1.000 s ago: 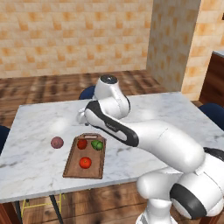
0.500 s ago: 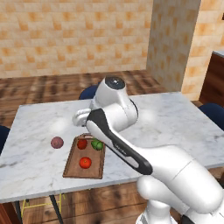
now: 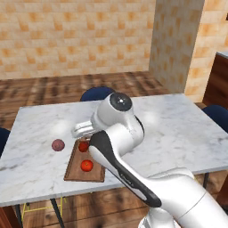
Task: Place the avocado, onion, tomato, and bell pepper on the cutting board.
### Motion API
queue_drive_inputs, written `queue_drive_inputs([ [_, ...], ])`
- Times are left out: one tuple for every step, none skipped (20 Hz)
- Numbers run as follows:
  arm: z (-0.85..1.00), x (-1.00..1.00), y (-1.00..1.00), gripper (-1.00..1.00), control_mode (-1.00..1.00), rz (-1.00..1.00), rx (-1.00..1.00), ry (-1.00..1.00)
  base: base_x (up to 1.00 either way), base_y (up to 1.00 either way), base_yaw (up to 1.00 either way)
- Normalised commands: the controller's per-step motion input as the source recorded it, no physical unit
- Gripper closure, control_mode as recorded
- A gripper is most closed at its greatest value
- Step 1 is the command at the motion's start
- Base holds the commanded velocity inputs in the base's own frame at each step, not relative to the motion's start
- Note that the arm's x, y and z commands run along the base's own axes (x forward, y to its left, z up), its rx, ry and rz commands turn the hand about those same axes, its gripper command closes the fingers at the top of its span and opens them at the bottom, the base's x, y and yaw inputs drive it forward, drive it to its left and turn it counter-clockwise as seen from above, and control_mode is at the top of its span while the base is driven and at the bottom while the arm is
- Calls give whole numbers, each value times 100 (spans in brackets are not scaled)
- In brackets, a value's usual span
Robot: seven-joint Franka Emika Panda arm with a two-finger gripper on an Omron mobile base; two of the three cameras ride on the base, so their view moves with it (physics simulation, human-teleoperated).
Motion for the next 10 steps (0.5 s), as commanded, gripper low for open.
queue_drive_inputs([
  [21, 6, 25, -100, -100, 1, 13, 1, 0, 0, 0],
  [22, 14, 27, -100, -100, 3, 14, 3, 0, 0, 0],
  [24, 22, 27, -100, -100, 5, 15, 5, 0, 0, 0],
  [21, 31, 33, -100, -100, 5, 15, 10, 0, 0, 0],
  [19, 33, 36, -100, -100, 5, 14, 11, 0, 0, 0],
  [14, 33, 38, -100, -100, 5, 11, 12, 0, 0, 0],
  [9, 33, 39, -100, -100, 3, 8, 13, 0, 0, 0],
  [4, 31, 39, -100, -100, 1, 4, 13, 0, 0, 0],
  [0, 26, 31, -100, -100, 0, 0, 10, 0, 0, 0],
  [0, 24, 26, -100, -100, 0, 0, 11, 0, 0, 0],
])
